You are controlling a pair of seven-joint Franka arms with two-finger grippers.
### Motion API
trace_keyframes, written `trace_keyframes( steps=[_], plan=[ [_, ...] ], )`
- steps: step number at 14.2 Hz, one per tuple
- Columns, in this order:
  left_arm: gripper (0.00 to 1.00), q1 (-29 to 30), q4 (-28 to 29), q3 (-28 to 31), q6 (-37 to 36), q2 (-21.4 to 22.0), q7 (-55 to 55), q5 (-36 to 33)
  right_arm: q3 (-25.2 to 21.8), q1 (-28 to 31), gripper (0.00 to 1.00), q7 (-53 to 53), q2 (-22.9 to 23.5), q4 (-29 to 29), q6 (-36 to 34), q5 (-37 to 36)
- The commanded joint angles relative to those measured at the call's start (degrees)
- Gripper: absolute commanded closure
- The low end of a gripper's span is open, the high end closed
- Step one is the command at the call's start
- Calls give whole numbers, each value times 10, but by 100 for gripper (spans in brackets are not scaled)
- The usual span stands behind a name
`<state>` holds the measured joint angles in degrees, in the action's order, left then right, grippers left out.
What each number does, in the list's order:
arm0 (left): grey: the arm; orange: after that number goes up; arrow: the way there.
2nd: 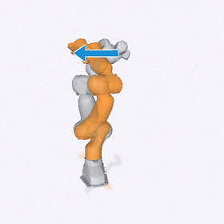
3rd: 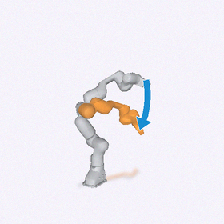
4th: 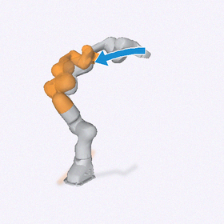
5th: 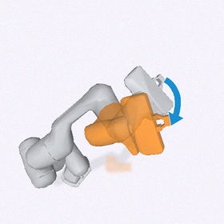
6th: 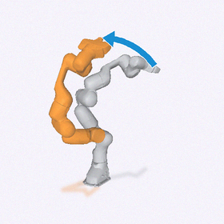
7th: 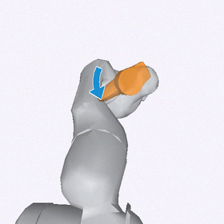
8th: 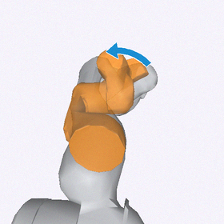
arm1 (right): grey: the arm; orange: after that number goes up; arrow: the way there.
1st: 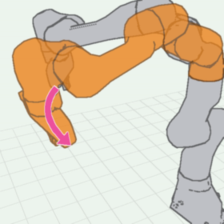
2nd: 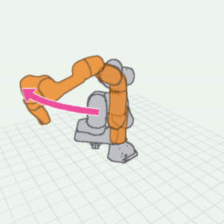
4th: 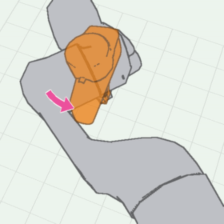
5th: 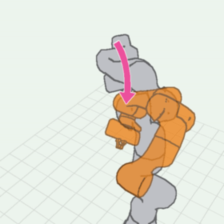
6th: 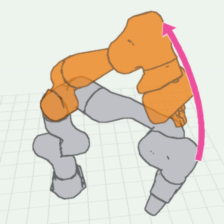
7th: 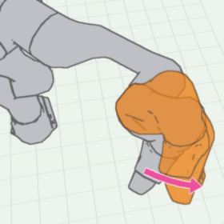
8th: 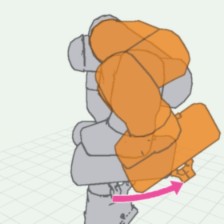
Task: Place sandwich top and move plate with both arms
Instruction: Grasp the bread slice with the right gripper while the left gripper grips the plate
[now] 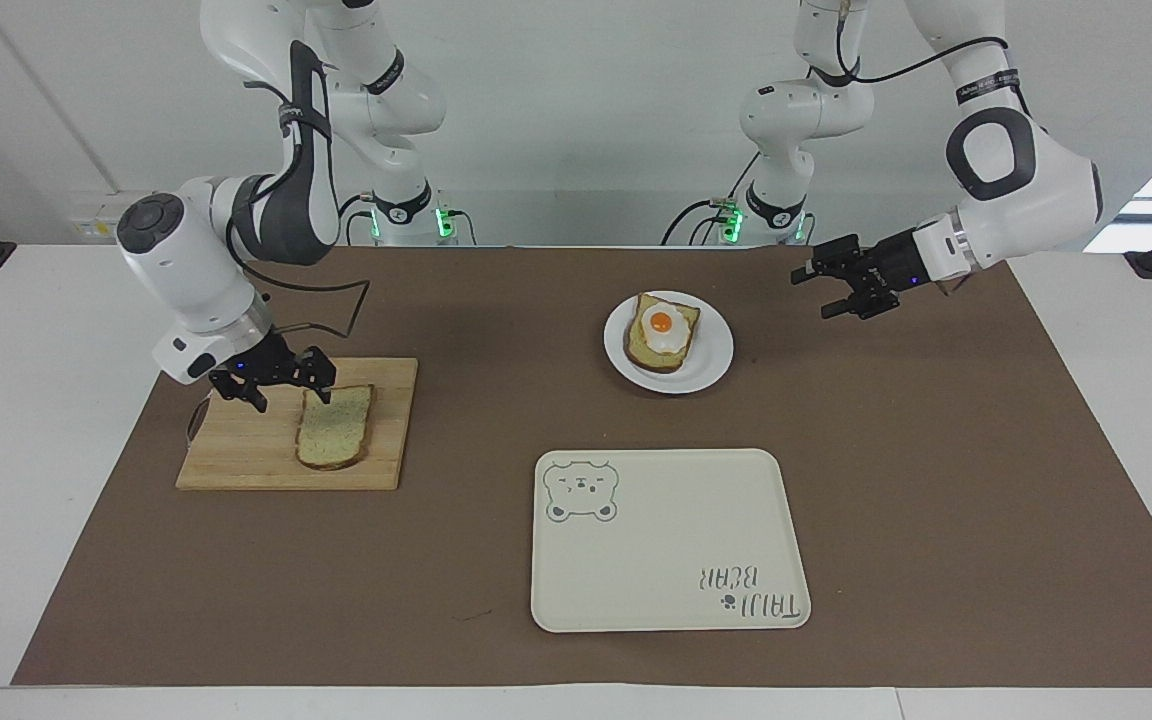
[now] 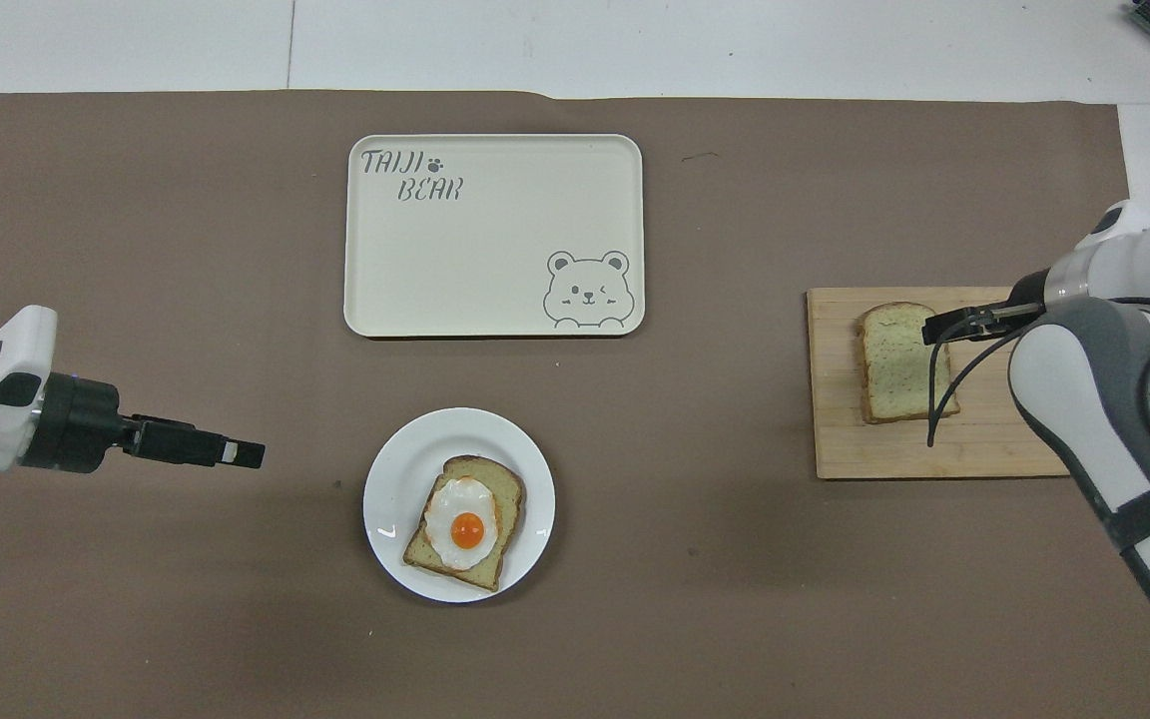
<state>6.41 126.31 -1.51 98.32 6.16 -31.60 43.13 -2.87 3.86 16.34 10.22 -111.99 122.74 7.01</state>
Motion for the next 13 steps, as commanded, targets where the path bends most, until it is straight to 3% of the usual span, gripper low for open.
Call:
trace_keyframes(
  steps=[1,6,13],
  plan=[
    [0,-3,52,0,40,14,-11,26,4,27,0,60,23,-7,20,55],
    [0,-11,103,0,68,4,-38,93,5,19,0,112,78,-5,101,78],
    [0,-38,147,0,108,-40,-103,173,5,17,0,160,77,-17,101,79]
  ],
)
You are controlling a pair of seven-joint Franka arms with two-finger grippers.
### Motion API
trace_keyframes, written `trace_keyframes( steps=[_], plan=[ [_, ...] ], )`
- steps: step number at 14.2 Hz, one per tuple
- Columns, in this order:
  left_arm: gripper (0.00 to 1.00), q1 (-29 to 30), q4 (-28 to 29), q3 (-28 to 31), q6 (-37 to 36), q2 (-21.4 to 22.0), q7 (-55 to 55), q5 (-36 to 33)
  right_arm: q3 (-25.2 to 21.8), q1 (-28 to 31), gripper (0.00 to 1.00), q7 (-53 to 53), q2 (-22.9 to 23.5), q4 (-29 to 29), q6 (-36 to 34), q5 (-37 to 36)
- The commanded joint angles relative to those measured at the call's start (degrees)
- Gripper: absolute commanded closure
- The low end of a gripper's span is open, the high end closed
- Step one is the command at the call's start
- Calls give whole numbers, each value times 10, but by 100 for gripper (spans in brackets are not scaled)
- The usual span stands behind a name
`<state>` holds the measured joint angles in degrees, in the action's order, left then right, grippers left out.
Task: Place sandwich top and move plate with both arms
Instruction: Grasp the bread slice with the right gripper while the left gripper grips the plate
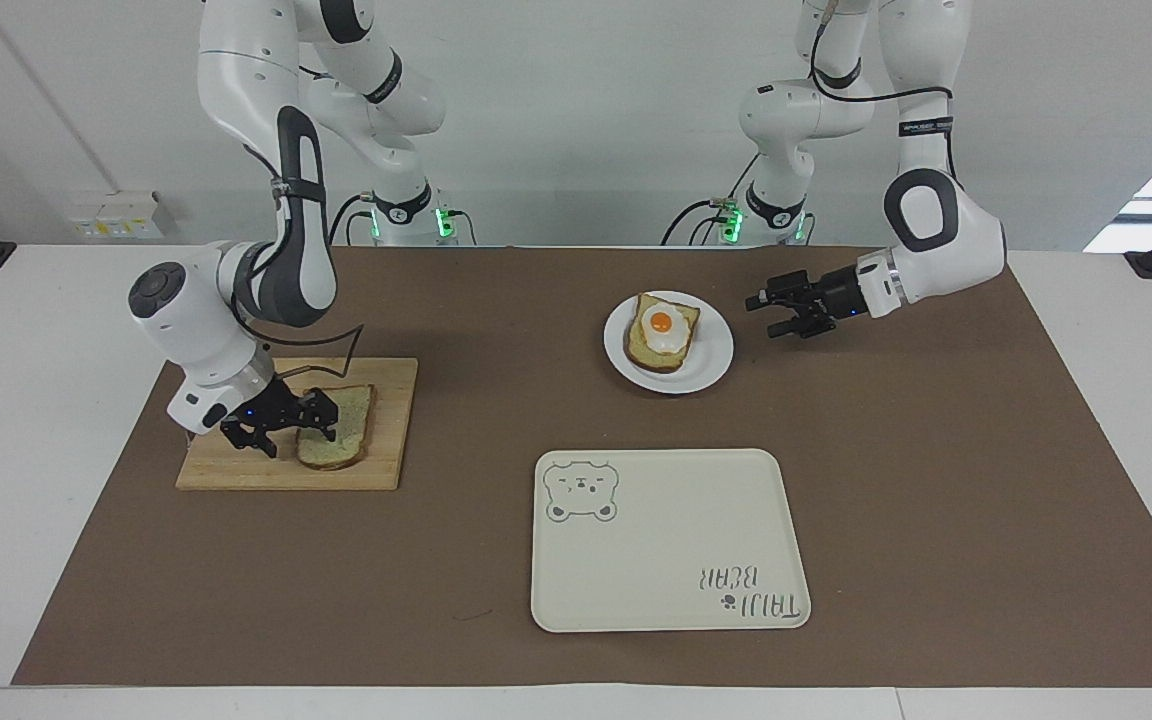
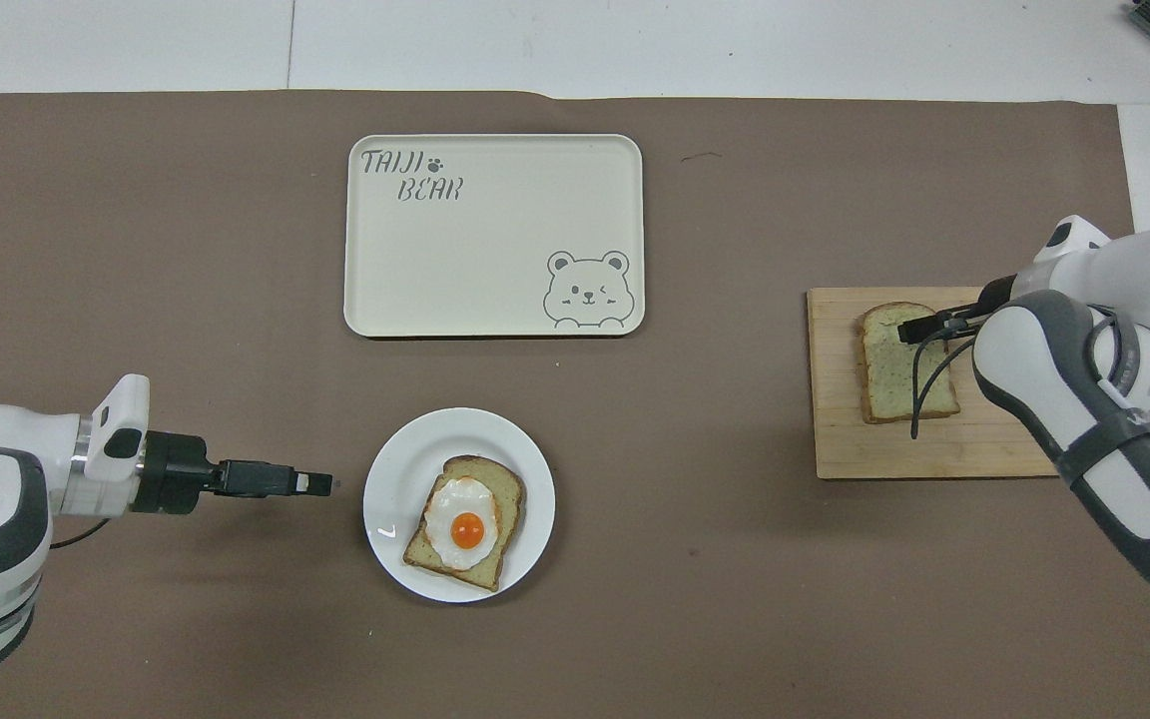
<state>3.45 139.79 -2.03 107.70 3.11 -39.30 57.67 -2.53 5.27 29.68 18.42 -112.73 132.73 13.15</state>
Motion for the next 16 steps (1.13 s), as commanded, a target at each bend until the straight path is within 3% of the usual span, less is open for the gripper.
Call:
trace_keyframes(
  steps=[1,4,5,6,7,12,15,16],
  plan=[
    [0,-8,20,5,17,-22,-45,40,2,2,5,27,-7,-13,0,19],
    [0,-6,27,5,20,-76,-116,71,2,3,27,27,-6,-18,0,19],
    [0,-8,36,5,22,-81,-129,83,2,3,45,27,-6,-18,-2,19],
    [0,-9,41,5,27,-82,-130,88,2,2,80,25,-6,-18,-2,19],
    [0,-19,46,5,33,-81,-130,89,2,2,100,23,-6,-17,-4,19],
    [0,-49,51,5,46,-79,-129,104,2,1,100,17,-4,-13,-5,17],
    [20,-61,52,5,46,-79,-128,104,2,1,100,17,-3,-10,-5,17],
    [23,-62,52,5,46,-79,-128,104,2,1,100,17,-2,-9,-5,16]
  ],
)
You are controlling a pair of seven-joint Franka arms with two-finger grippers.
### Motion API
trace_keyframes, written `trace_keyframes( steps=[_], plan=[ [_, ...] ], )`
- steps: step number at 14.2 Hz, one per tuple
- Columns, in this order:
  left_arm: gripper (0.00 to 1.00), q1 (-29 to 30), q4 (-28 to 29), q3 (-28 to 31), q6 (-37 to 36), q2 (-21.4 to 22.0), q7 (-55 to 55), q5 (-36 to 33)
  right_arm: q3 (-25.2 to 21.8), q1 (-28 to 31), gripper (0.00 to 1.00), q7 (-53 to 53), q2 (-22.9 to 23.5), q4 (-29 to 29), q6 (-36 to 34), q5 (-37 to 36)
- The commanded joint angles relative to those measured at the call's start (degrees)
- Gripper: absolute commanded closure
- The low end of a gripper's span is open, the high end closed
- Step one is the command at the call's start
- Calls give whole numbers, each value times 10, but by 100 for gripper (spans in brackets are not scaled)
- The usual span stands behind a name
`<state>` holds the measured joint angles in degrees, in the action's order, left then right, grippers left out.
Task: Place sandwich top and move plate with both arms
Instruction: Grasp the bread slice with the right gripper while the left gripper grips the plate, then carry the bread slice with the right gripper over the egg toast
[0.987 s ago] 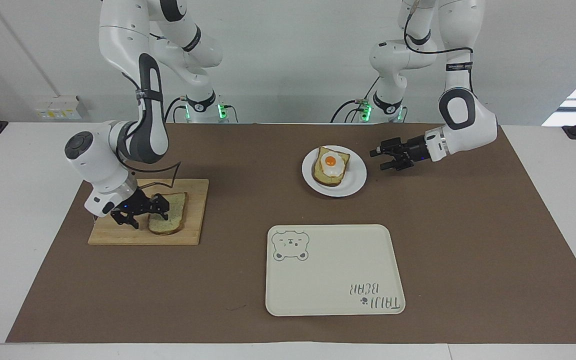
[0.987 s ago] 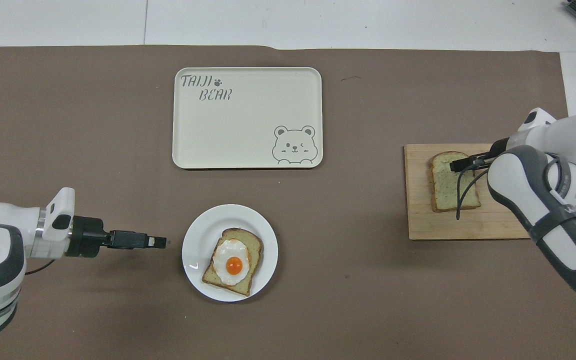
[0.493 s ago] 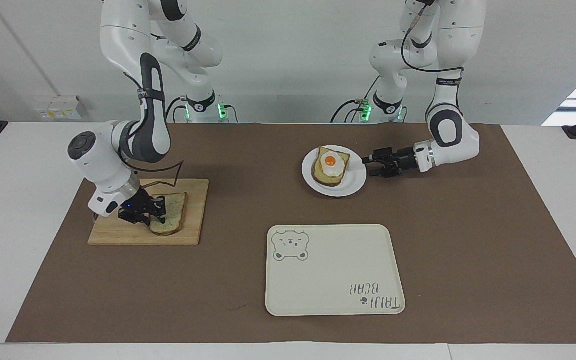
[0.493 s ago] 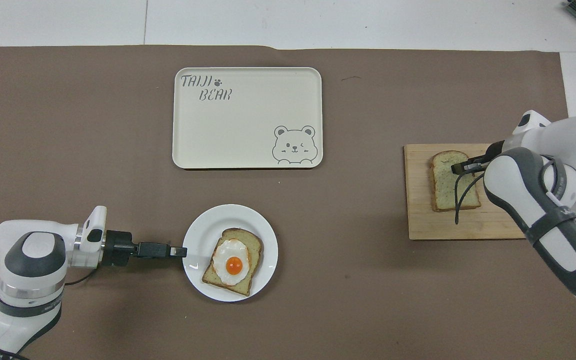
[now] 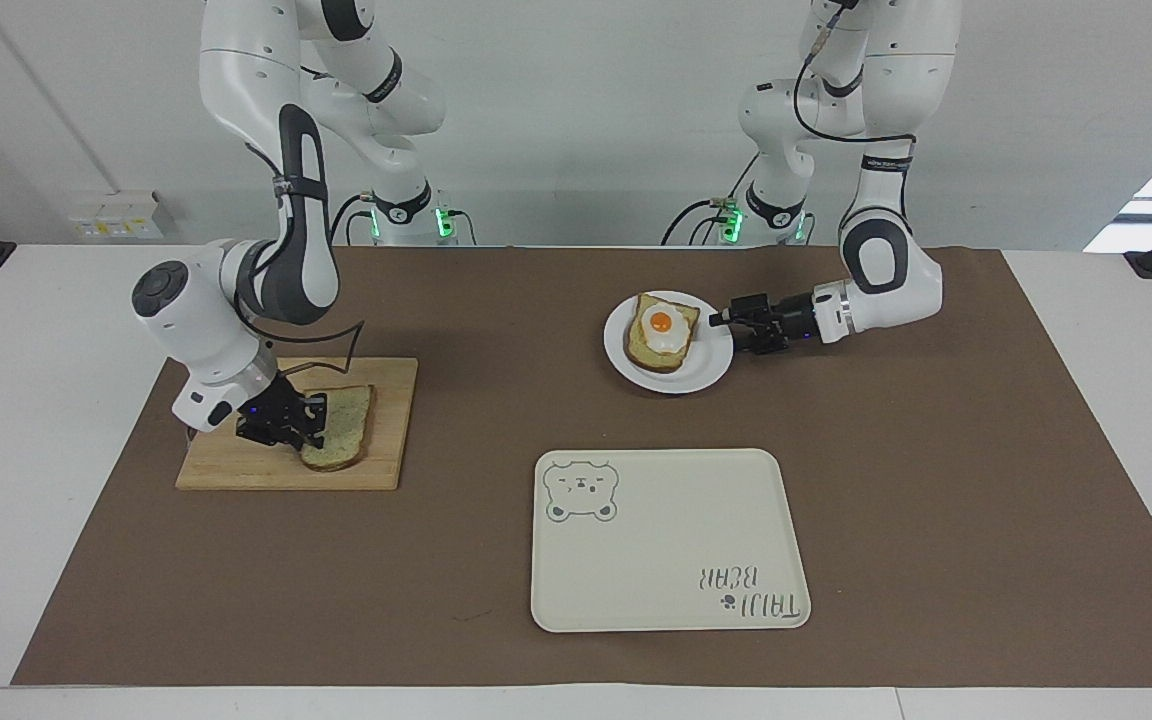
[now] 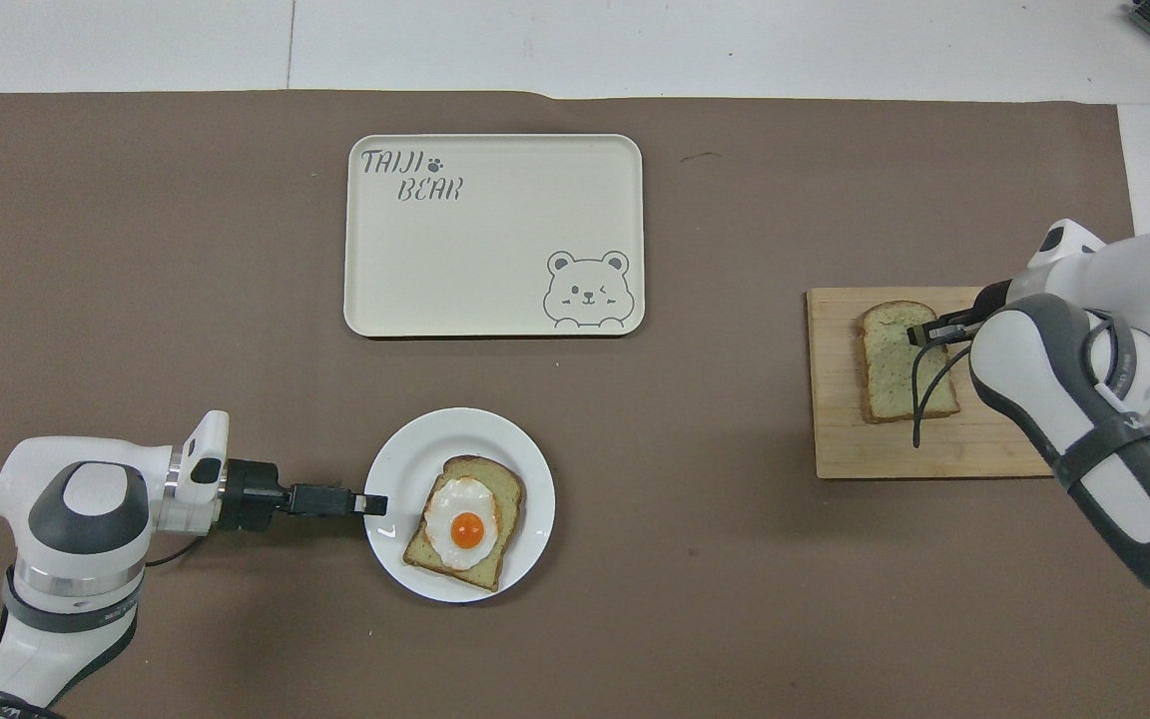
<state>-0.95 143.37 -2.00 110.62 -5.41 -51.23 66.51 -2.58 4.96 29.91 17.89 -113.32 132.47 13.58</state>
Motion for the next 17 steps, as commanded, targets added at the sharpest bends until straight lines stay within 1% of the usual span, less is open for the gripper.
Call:
trace_keyframes(
  steps=[1,3,4,8,11,15,17],
  plan=[
    [26,-17,16,5,16,7,-9,17,2,4,100,14,3,-3,-3,12],
    [36,-17,17,5,14,6,-8,18,2,4,100,14,3,3,-7,12],
    [38,-17,17,5,12,6,-8,19,2,4,100,13,3,10,-17,12],
    [38,-9,16,5,6,6,-7,19,2,3,100,-14,-6,56,-92,3],
    [38,-7,16,5,4,6,-7,19,2,3,100,-17,-14,68,-123,2],
    [37,2,16,5,-4,6,-8,19,3,-11,100,-63,-33,98,-192,2],
    [37,3,16,6,-5,6,-8,19,8,-20,100,-103,-46,105,-225,3]
  ],
)
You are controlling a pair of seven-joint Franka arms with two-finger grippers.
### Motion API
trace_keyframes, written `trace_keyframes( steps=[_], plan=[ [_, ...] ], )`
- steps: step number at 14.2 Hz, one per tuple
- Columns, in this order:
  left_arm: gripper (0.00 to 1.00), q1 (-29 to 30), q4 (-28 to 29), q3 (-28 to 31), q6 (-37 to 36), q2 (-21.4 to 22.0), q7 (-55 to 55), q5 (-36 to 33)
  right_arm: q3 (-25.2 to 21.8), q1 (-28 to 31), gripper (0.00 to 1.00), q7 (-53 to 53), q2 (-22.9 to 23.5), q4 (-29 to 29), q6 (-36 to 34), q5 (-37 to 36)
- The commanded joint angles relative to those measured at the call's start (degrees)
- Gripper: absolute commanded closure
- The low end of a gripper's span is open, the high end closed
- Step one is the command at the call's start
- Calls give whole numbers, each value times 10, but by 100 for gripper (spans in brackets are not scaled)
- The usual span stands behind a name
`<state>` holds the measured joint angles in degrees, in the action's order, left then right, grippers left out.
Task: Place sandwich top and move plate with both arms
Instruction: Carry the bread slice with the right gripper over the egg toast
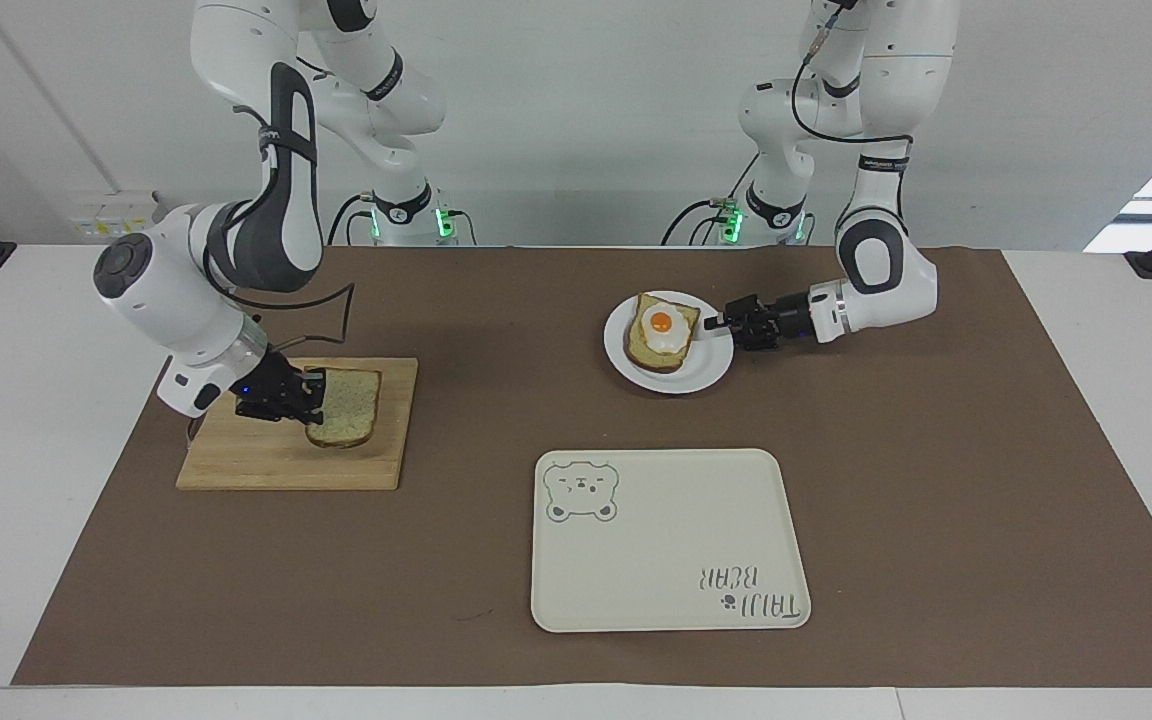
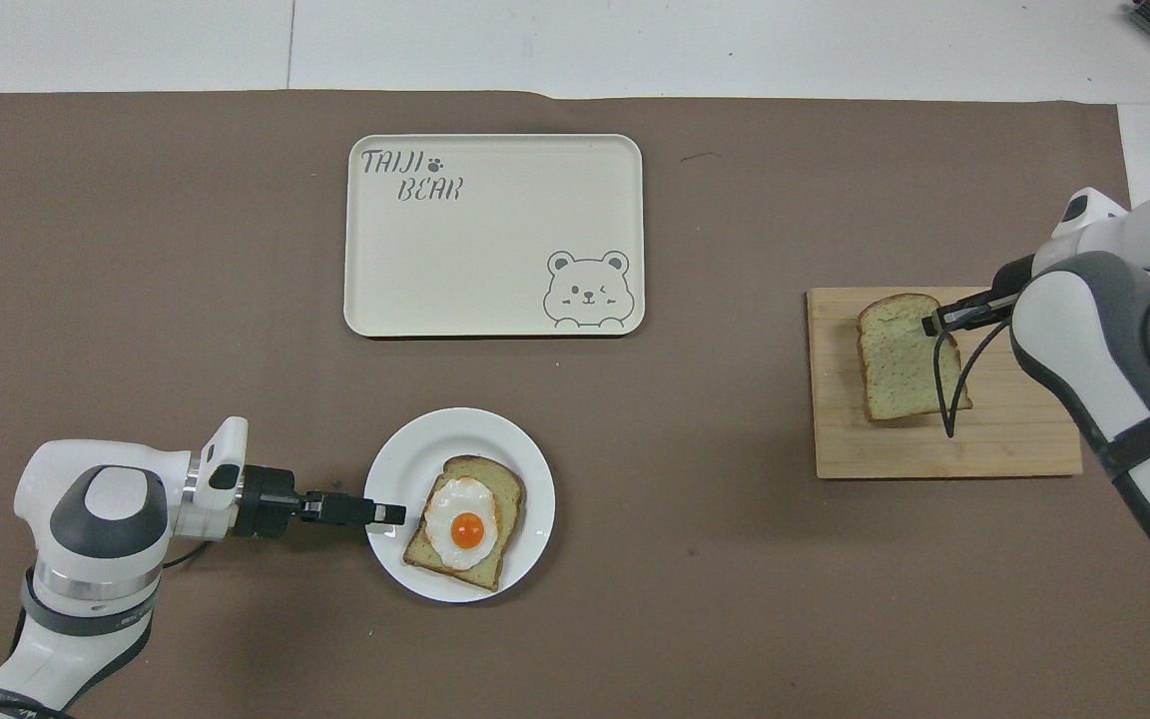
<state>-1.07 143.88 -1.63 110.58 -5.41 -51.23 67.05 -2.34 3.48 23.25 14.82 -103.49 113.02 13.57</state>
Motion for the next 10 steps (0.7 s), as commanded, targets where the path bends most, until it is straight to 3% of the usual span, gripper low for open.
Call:
trace_keyframes(
  steps=[1,4,6,8,10],
  plan=[
    [38,5,11,2,-5,6,-8,13,8,-13,100,-65,-23,6,-42,6],
    [45,8,11,2,-5,6,-9,13,13,-69,100,-197,-33,3,-62,15],
    [57,9,11,2,-4,6,-10,13,15,-121,100,-288,-34,3,-54,29],
    [57,9,11,2,-4,6,-10,13,16,-161,100,-354,-40,0,-50,50],
    [65,20,11,1,-11,3,-10,13,16,-216,100,-434,-51,-9,-40,56]
  ],
)
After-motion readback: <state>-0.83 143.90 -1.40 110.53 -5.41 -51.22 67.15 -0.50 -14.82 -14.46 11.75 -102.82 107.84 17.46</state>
